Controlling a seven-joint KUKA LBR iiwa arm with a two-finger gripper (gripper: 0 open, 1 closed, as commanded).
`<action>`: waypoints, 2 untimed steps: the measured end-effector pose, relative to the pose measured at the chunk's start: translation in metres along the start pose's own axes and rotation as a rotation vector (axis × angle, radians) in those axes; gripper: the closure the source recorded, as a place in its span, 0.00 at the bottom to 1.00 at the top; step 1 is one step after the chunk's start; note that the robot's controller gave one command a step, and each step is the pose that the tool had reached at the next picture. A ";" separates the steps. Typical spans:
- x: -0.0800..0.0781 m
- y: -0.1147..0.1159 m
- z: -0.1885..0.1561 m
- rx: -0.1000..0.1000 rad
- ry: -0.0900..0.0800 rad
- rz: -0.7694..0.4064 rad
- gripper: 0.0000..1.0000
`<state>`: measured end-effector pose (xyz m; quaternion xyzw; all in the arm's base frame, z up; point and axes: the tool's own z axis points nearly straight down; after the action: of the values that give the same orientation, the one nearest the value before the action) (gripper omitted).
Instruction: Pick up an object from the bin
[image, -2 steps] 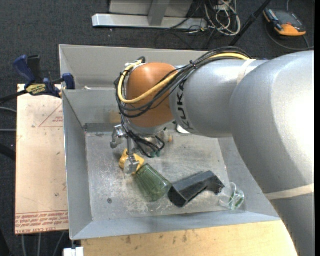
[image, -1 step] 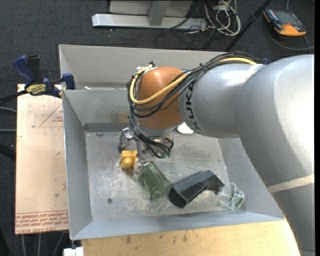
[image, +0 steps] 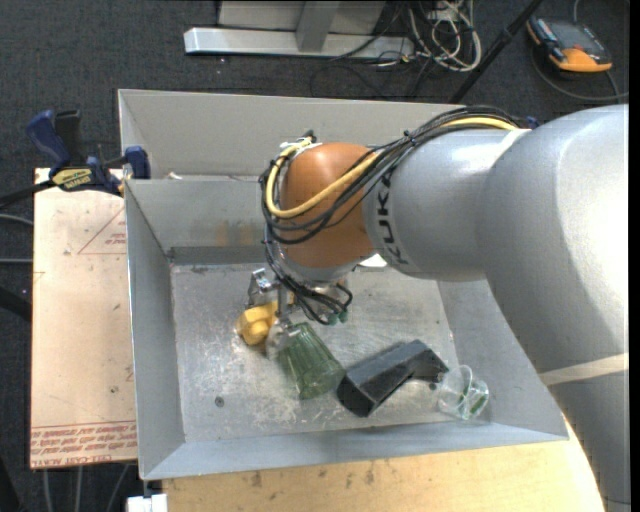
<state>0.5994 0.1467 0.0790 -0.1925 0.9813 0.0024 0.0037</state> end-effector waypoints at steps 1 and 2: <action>0.000 0.000 0.000 0.000 0.000 0.000 1.00; 0.020 -0.004 -0.004 -0.002 -0.033 -0.022 1.00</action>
Offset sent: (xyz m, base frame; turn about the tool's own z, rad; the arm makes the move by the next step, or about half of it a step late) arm -0.0345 -0.0257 -0.0090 -0.0332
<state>0.5825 0.1358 0.0833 -0.2030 0.9790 0.0067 0.0195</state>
